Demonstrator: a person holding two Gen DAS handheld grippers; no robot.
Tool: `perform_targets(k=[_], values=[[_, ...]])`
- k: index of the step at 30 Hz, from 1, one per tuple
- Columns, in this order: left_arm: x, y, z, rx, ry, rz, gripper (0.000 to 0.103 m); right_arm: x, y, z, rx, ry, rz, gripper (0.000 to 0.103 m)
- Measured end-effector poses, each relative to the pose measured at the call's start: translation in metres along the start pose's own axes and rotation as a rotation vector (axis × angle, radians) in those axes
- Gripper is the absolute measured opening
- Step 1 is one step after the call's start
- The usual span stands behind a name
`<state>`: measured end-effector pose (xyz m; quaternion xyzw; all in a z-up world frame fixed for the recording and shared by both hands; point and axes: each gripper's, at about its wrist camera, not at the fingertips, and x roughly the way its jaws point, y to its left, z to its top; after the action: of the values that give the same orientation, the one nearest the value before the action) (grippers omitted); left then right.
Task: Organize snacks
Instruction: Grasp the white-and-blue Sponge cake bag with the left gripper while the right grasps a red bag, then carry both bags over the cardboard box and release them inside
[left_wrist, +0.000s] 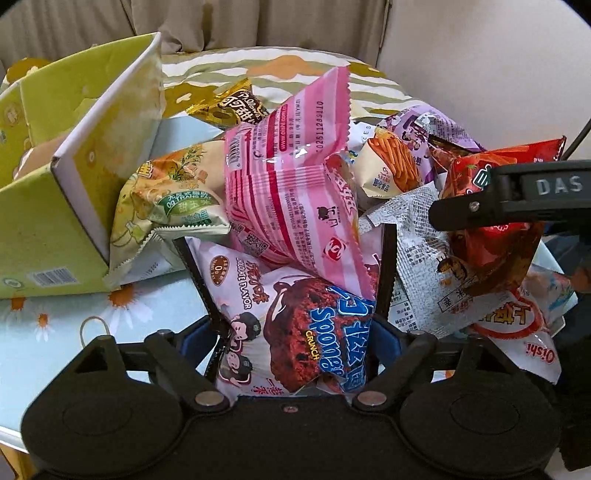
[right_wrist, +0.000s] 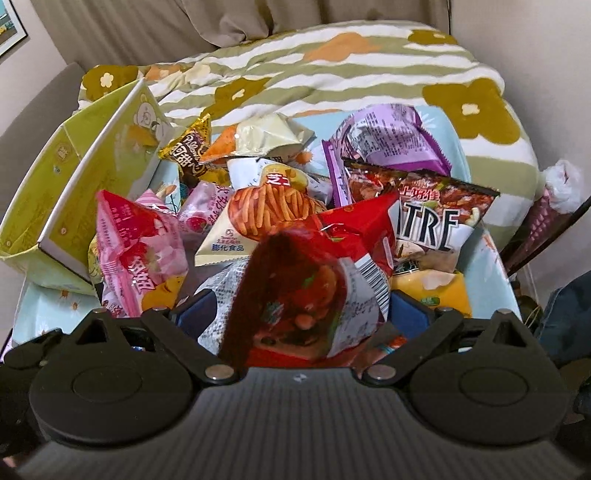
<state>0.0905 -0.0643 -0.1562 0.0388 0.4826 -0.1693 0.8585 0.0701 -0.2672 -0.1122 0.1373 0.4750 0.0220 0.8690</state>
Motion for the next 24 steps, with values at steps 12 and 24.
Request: perform_targets(k=[12, 24], values=[[-0.019, -0.003, 0.002, -0.039, -0.026, 0.012, 0.081, 0.002, -0.004, 0.004, -0.003, 0.01, 0.002, 0.091], [-0.09, -0.006, 0.003, -0.054, -0.148, 0.044, 0.082, -0.041, 0.016, 0.018, -0.074, -0.097, 0.04, 0.088]])
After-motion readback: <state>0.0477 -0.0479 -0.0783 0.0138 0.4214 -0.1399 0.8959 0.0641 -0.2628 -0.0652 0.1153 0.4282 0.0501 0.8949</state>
